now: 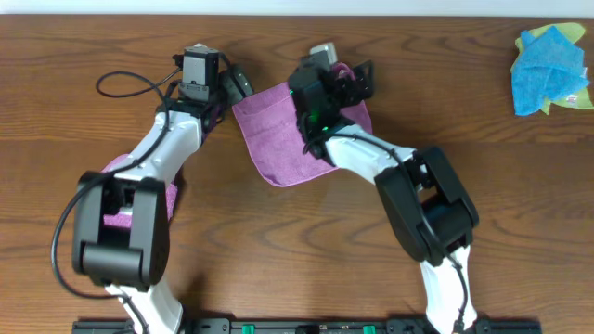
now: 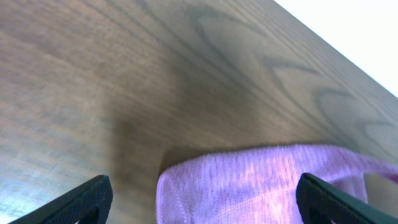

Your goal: Fold the cloth

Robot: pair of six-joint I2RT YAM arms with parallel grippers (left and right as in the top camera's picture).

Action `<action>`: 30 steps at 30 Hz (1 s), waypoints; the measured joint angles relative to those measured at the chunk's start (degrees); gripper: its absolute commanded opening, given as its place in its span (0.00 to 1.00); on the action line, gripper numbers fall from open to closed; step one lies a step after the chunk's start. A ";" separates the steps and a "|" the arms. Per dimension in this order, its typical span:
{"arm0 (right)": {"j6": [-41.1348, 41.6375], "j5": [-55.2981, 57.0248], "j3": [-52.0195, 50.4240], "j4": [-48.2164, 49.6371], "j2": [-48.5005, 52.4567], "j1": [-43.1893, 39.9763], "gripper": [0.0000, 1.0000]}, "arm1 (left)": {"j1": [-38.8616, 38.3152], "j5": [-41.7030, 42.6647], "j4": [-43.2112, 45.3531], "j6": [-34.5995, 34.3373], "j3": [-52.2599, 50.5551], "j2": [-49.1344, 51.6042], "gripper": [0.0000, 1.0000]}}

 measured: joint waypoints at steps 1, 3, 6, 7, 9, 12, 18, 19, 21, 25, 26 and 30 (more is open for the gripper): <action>0.87 0.59 -0.04 -4.04 -1.44 0.96 0.99 | 0.00 0.15 -1.64 0.00 0.00 -1.27 0.95; 4.22 0.61 -0.07 -12.92 -4.81 2.16 0.99 | 0.00 0.57 -5.35 0.02 0.02 -4.33 0.95; 13.00 -2.36 -0.24 -29.27 -12.20 2.99 0.99 | 0.00 1.27 -12.11 -0.02 0.02 -9.55 0.95; 16.59 -4.20 -0.17 -35.21 -15.39 2.93 0.99 | 0.00 1.57 -14.34 -0.22 0.11 -11.63 0.95; 23.17 -7.91 -0.09 -43.65 -20.50 2.36 0.99 | 0.07 2.49 -18.23 -0.74 0.15 -14.62 0.95; 33.48 -14.64 0.15 -55.08 -27.54 0.26 0.99 | 0.22 5.64 -24.41 -3.08 0.24 -18.60 0.95; 46.34 -26.88 0.26 -66.51 -30.01 -5.38 0.99 | 0.37 13.46 -30.64 -8.63 0.26 -19.91 0.96; 47.87 -29.24 0.24 -67.06 -29.79 -6.34 0.99 | 0.37 14.69 -31.26 -9.66 0.26 -19.89 0.96; 49.79 -33.64 0.24 -67.52 -29.68 -8.44 0.99 | 0.39 17.14 -32.17 -11.61 0.09 -19.89 0.96; 51.56 -41.00 0.22 -68.15 -29.68 -13.25 0.99 | 0.39 21.24 -33.14 -14.47 -2.62 -20.00 0.98; 51.56 -43.76 0.13 -67.95 -29.68 -15.43 0.99 | 0.39 22.14 -32.83 -15.41 -4.42 -20.24 0.98; 49.33 -52.00 -2.40 -63.93 -29.70 -20.94 0.99 | 1.05 23.93 -28.39 -18.08 -13.94 -25.77 0.97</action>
